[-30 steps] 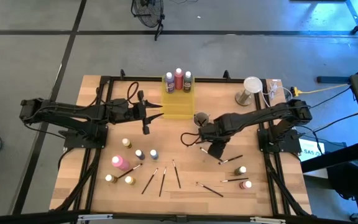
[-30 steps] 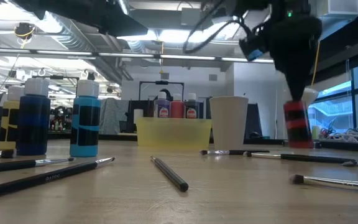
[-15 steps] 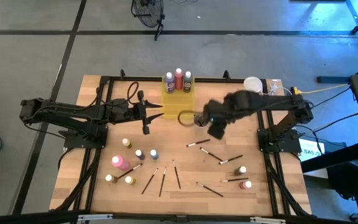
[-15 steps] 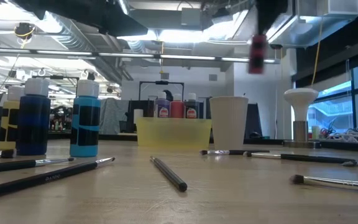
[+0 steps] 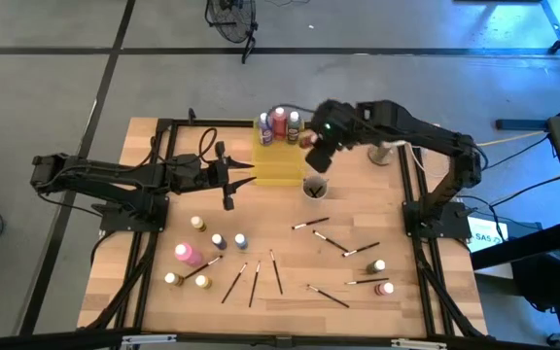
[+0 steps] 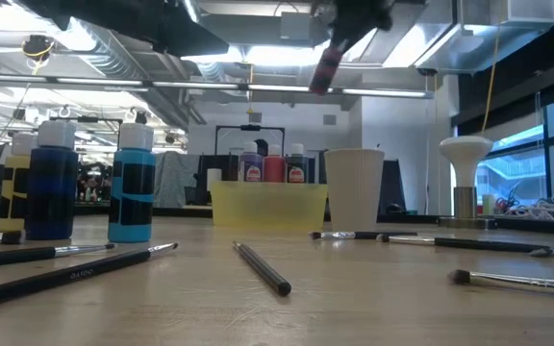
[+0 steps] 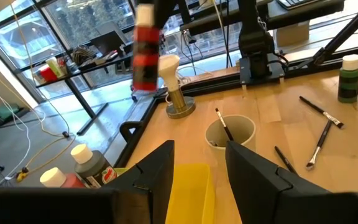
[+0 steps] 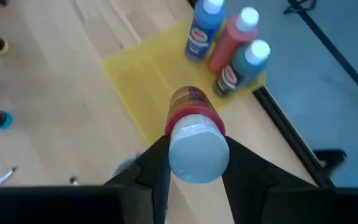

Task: Pick & Place Paint Supplies
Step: Put the small red paint bottle into the yellow bin

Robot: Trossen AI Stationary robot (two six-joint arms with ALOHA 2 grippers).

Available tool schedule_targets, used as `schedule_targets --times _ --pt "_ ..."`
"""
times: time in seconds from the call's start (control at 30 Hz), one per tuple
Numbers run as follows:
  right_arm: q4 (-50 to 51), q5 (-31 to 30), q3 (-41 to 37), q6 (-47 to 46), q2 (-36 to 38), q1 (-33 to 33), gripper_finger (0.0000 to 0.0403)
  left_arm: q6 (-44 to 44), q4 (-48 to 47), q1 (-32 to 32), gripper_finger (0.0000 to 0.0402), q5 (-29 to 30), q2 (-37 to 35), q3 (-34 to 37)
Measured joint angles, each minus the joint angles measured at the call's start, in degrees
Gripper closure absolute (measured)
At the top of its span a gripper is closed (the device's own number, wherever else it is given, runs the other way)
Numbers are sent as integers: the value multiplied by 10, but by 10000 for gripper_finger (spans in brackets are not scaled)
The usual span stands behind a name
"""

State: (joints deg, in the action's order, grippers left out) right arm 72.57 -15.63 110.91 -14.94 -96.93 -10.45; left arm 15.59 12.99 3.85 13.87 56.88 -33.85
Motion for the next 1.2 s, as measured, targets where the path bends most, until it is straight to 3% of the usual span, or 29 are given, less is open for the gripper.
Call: schedule_targets --times 0.2,0.47,1.2 --pt "-58 71 0 44 -56 -66 283 -3 0 0 261 0 0 0" --pt "-86 97 0 52 -152 -106 283 -4 0 0 261 0 0 0" --pt "-110 148 -1 60 -276 -112 283 -7 -13 0 261 0 0 0"
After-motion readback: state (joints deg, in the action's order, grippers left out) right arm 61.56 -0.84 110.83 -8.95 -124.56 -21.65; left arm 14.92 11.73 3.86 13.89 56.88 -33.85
